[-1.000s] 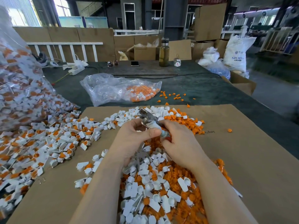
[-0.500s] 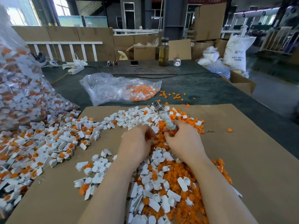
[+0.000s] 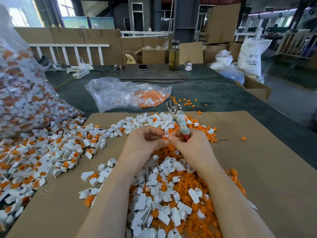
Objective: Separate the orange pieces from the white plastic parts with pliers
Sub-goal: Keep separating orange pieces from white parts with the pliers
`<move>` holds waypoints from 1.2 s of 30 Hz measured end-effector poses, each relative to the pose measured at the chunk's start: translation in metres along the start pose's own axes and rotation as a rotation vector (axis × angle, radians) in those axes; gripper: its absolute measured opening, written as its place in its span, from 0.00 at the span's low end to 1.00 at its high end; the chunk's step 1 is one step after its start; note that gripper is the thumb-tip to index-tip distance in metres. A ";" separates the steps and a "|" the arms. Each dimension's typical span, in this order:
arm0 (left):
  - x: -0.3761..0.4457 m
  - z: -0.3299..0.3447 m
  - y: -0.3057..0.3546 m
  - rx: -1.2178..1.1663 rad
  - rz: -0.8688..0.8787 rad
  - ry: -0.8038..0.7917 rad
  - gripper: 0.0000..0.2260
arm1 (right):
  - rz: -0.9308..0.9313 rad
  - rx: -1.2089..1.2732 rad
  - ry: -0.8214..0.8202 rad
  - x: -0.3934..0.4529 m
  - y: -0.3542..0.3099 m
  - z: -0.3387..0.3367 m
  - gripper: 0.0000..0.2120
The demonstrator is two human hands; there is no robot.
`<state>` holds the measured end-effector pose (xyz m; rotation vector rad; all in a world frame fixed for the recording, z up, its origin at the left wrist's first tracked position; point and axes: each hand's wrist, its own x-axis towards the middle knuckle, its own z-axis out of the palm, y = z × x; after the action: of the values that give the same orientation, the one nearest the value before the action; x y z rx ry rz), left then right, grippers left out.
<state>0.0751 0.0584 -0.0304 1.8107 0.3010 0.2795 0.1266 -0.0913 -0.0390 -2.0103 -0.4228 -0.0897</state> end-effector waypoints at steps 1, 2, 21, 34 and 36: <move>0.000 0.001 0.000 0.063 -0.012 -0.007 0.12 | 0.002 -0.007 0.013 0.000 0.000 0.001 0.08; 0.000 0.001 -0.001 0.141 -0.026 -0.027 0.13 | 0.009 -0.017 0.032 0.001 0.001 0.000 0.09; -0.003 0.005 0.000 0.138 -0.028 0.047 0.08 | -0.060 0.159 0.141 0.000 -0.001 0.000 0.10; -0.005 0.009 0.005 -0.214 -0.031 0.092 0.06 | -0.105 0.149 0.146 -0.001 -0.001 0.000 0.06; -0.007 0.010 0.007 -0.333 -0.039 0.073 0.07 | -0.116 0.163 0.152 -0.002 -0.002 0.000 0.05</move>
<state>0.0727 0.0459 -0.0266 1.4674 0.3201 0.3475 0.1241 -0.0909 -0.0384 -1.8043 -0.4354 -0.2700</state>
